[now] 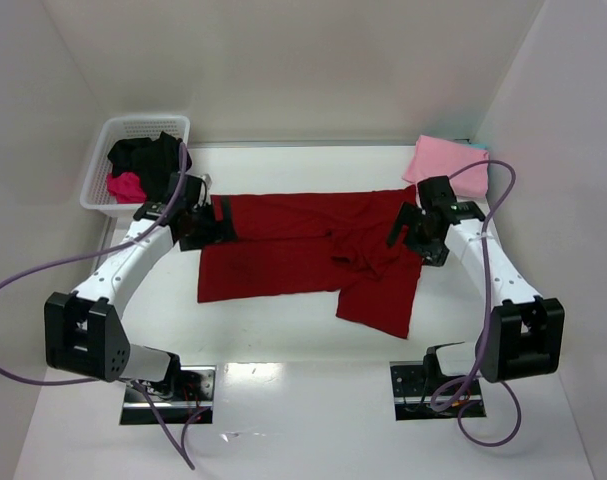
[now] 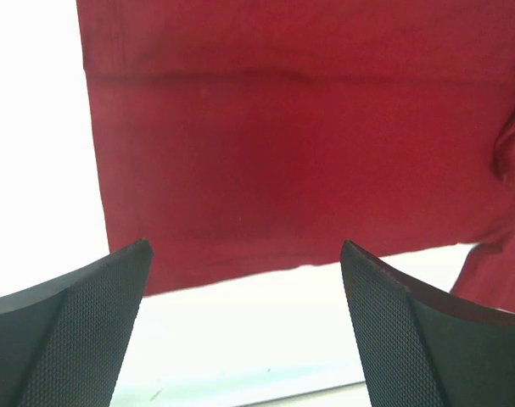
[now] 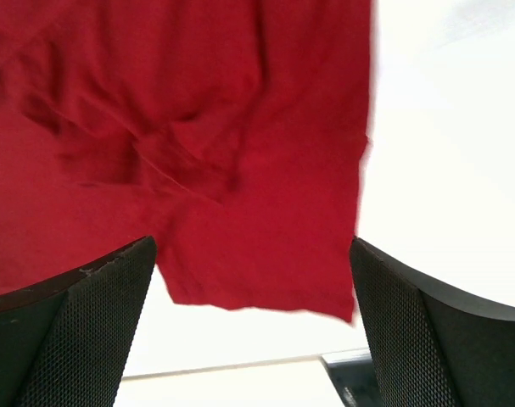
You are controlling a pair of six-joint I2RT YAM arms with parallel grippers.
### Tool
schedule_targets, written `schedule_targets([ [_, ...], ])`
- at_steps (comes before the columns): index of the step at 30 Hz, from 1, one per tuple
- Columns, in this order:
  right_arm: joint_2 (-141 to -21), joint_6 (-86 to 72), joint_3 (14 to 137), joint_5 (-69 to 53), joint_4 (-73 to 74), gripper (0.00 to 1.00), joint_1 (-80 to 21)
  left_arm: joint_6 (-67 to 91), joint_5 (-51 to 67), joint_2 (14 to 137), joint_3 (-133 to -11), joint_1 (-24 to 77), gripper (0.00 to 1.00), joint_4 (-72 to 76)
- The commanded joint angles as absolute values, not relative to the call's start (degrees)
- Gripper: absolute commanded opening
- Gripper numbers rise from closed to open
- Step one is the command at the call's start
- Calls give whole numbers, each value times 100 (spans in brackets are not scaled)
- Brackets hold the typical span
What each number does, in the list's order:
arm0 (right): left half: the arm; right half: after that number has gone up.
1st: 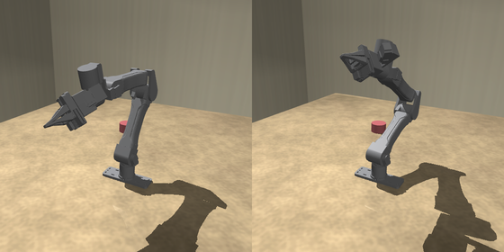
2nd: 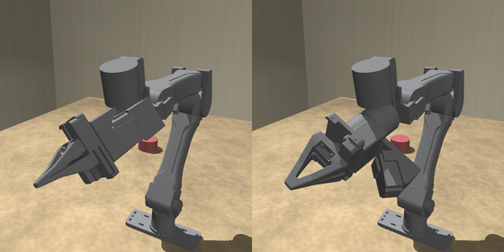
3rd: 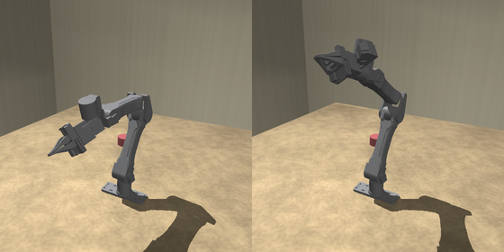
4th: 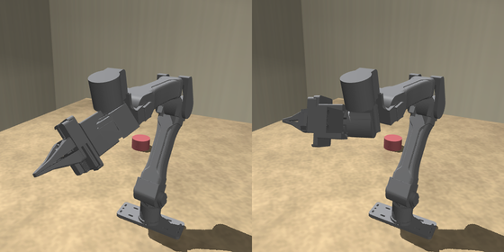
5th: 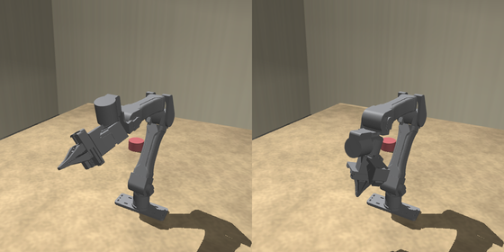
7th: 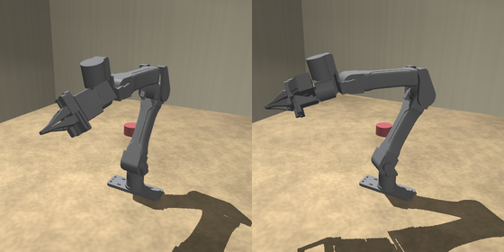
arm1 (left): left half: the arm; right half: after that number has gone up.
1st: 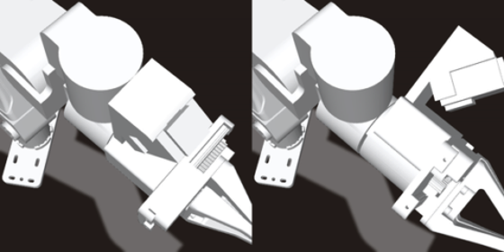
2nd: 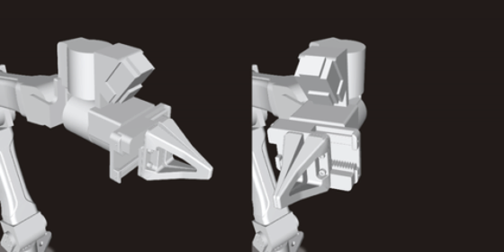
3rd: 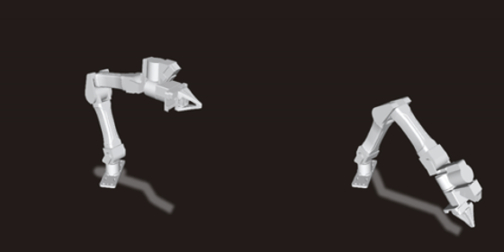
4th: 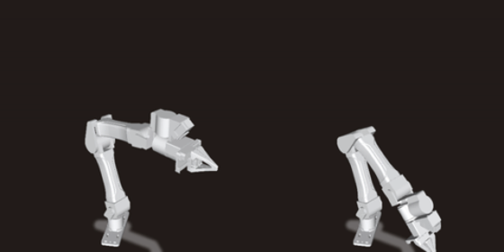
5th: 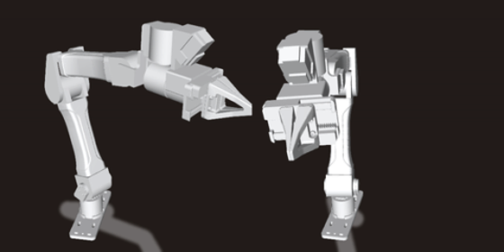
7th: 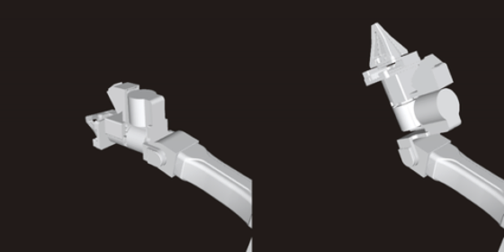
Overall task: Fold and stack the t-shirts
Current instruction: Fold the flattened tshirt in 1/3 of the way
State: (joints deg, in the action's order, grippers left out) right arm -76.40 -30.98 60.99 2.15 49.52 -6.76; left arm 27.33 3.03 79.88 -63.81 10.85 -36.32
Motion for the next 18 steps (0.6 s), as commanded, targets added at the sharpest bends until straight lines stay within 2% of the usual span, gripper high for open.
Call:
schedule_targets([
  [1,-7752,-2874,6776,686,5958,100,-852,2821,387,7778,-6214,1081,99,-3858],
  [2,-7804,-2874,6829,964,6029,100,-913,2891,317,7778,-6162,1081,99,-3937],
  [8,-8051,-3111,6829,897,6223,100,-976,3313,-334,7586,-5907,1081,99,-4122],
  [11,-7815,-3514,6672,440,6223,100,-976,3480,-281,7445,-5775,1081,99,-4175],
  [18,-7014,-4822,5951,264,6407,100,-1669,3612,-158,7260,-5581,1081,99,-4069],
])
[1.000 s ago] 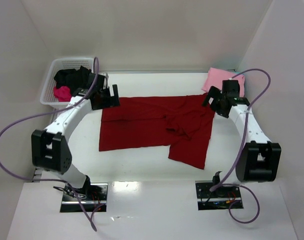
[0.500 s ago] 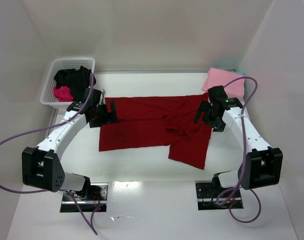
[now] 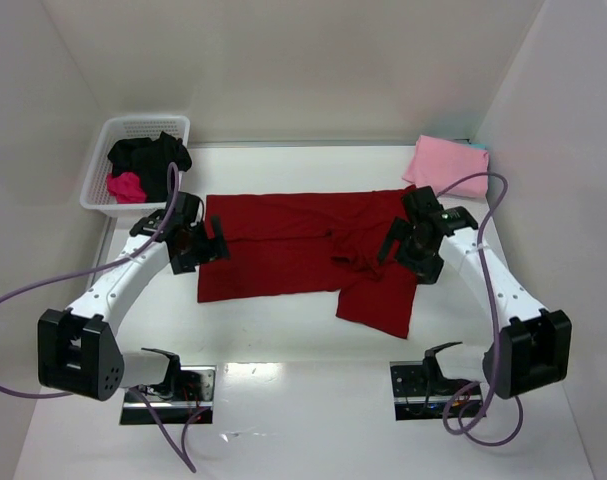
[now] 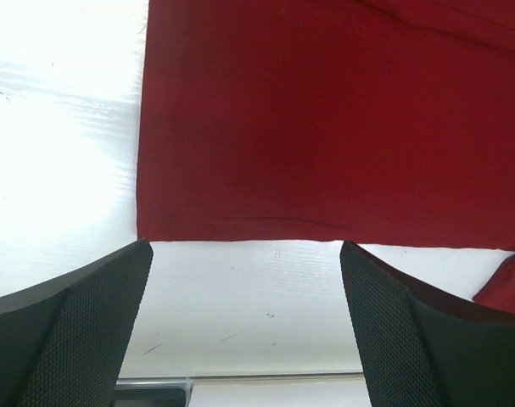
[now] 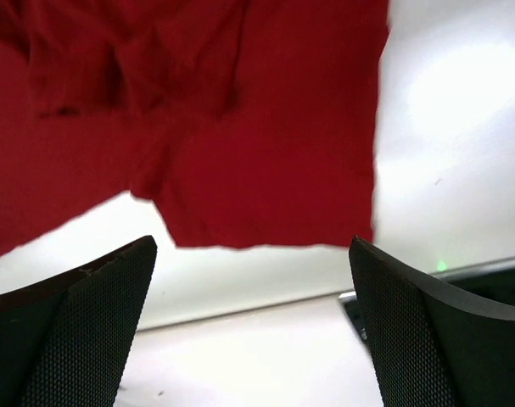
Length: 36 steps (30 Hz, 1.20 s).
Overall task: Fold and stack the t-shirts
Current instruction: Fold the flattened tshirt in 1/3 of the way, then grap the side of the flattened tshirt closest away from the robot with both arms
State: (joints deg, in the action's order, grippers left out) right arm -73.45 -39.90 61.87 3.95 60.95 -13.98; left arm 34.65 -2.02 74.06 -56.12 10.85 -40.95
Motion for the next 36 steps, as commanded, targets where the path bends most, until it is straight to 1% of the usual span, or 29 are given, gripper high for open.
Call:
schedule_targets([
  [1,-6796,-5156,5802,264,6294,100,-1957,3551,-158,7260,-5633,1081,99,-4069],
  [3,-6384,-5518,5538,264,6101,100,-2118,3551,-158,7260,-5634,1081,99,-4017],
  [5,-6215,-5810,5345,264,5907,100,-2170,3489,-97,7312,-5634,1081,99,-4017],
  [6,-6214,-5888,5265,264,5776,100,-2171,3489,-97,7365,-5634,1081,99,-4017],
  [9,-6380,-6021,5194,1051,5932,100,-2495,3358,-44,7418,-5766,1081,99,-3964],
  [13,-6442,-6169,5194,1362,6248,100,-2619,3357,-44,7532,-5818,1081,99,-3964],
  [16,-6784,-6450,5299,1590,6494,100,-2776,3357,-44,7585,-5818,1081,99,-3911],
  [23,-7707,-6275,5414,1836,6426,100,-2830,3243,61,7743,-5933,1081,99,-3797],
  [25,-7857,-6381,5467,1672,6285,100,-2708,3190,62,7743,-5933,1081,99,-3797],
  [26,-7857,-6537,5258,1487,6075,100,-2437,3138,62,7743,-5985,1081,99,-3797],
  [27,-7753,-6739,4995,1050,5943,100,-2304,3138,62,7795,-5985,1081,99,-3797],
  [28,-7674,-6924,4992,994,5828,100,-2233,3085,62,7796,-5985,1081,99,-3797],
  [30,-7454,-7004,4992,1063,5757,97,-2232,3024,62,7848,-6047,1081,99,-3797],
  [36,-7559,-7329,5009,1335,5968,97,-2232,2856,176,8095,-6223,1081,99,-3744],
])
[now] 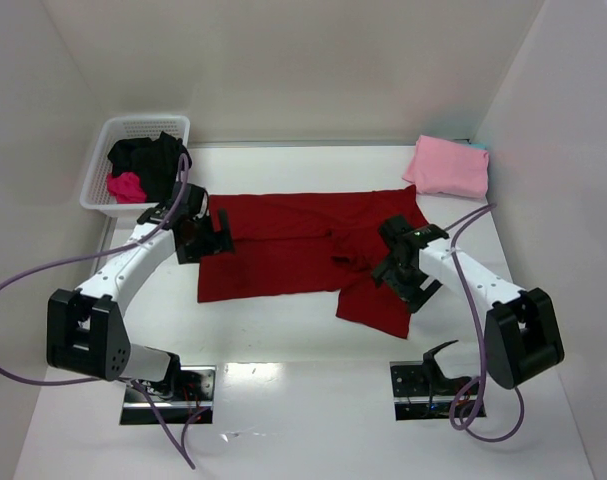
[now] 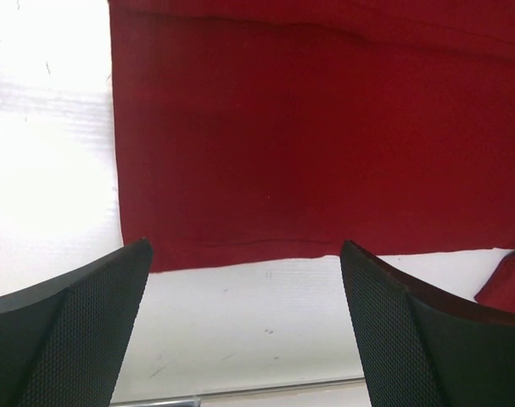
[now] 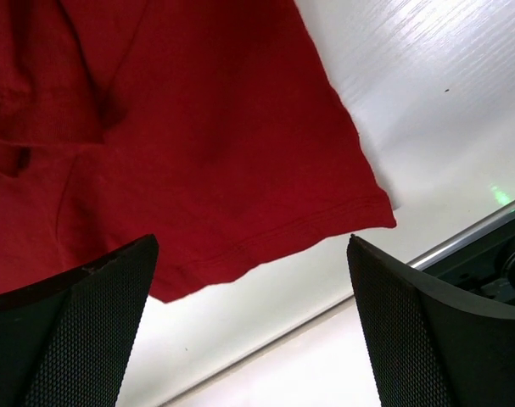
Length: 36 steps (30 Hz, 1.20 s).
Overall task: Fold and stack the t-shirts
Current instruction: Grap the side of the flattened tshirt closest away from the robot with both arms
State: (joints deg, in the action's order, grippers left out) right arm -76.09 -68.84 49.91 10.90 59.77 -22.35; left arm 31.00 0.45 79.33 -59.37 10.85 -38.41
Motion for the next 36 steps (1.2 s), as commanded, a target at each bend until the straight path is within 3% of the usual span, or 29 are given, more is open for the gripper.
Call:
schedule_targets([
  [1,-7663,-7330,5010,1423,6072,97,-2232,2856,228,8095,-6275,1081,99,-3744],
  [12,-9237,-6601,5800,2258,6293,96,-2285,2804,281,8095,-6328,1028,99,-3691],
  [24,-9712,-6363,5854,2242,6293,74,-2346,2804,281,8095,-6328,914,99,-3691],
  [28,-9712,-6363,5854,2241,6293,74,-2399,2804,281,8095,-6328,914,99,-3744],
  [31,-9765,-6363,5854,2241,6293,68,-2452,2804,334,8095,-6328,861,99,-3744],
  [33,-9826,-6311,5854,2293,6240,55,-2452,2804,334,8095,-6328,861,99,-3744],
  [34,-9826,-6311,5854,2294,6240,55,-2452,2804,334,8095,-6328,861,99,-3744],
  [35,-9826,-6311,5854,2294,6188,41,-2452,2804,334,8095,-6328,861,99,-3744],
  [36,-9826,-6311,5854,2294,6188,36,-2452,2804,334,8095,-6328,861,99,-3744],
])
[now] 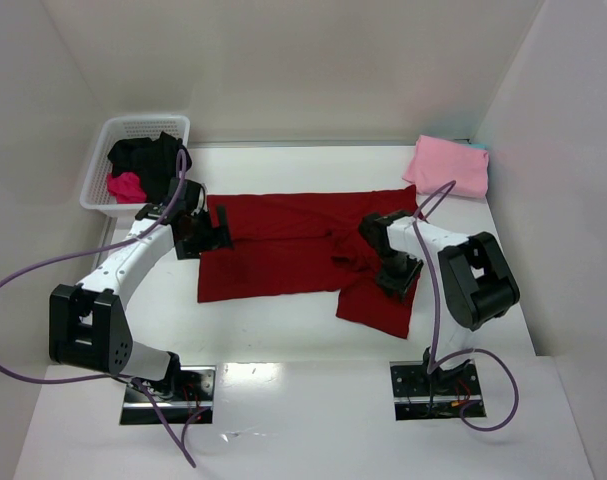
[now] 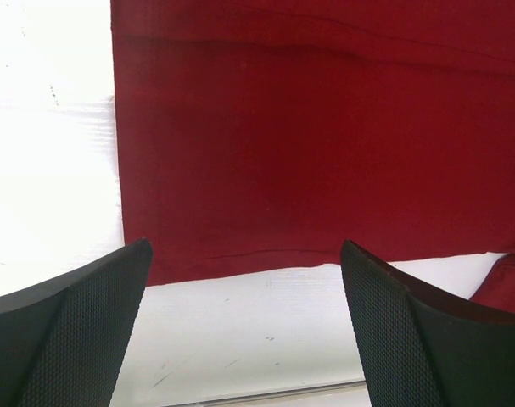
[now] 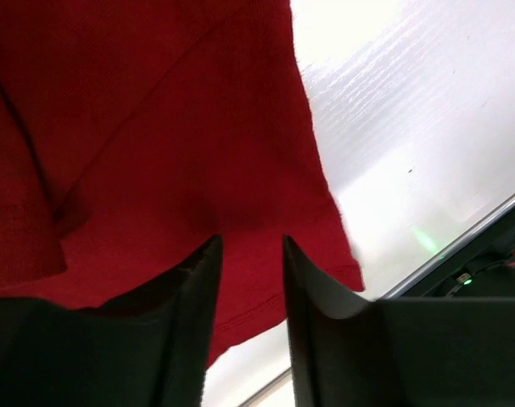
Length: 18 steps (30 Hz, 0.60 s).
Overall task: Fold and stack the t-shirts
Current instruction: Grap the side of the flattened tshirt closest away from the robot with both arms
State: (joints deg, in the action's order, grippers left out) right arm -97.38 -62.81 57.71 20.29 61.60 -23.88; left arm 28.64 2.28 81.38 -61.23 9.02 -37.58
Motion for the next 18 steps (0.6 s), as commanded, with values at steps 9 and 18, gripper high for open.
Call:
schedule_targets([
  [9,-9694,-6346,5651,1881,5749,29,-2514,2751,334,8095,-6381,809,99,-3744],
  [18,-9642,-6609,5362,1811,5467,1,-2619,2698,334,8095,-6381,809,99,-3744],
])
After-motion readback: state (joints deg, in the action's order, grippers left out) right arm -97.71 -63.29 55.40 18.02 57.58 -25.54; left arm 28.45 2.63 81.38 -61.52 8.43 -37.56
